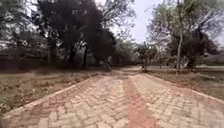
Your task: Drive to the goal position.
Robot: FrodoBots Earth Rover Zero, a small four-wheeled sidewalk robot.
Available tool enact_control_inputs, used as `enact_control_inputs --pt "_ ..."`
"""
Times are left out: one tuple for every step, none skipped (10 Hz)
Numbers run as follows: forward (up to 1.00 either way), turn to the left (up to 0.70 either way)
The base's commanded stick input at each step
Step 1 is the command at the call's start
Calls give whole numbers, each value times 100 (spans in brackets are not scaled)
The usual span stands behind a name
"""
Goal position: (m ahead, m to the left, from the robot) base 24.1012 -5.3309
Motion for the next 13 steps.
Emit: enact_control_inputs --pt "70 0" --pt "70 0" --pt "70 0" --pt "70 0" --pt "70 0" --pt "70 0" --pt "70 -8" --pt "70 -25" --pt "70 -28" --pt "70 -13" --pt "70 0" --pt "70 0" --pt "70 0"
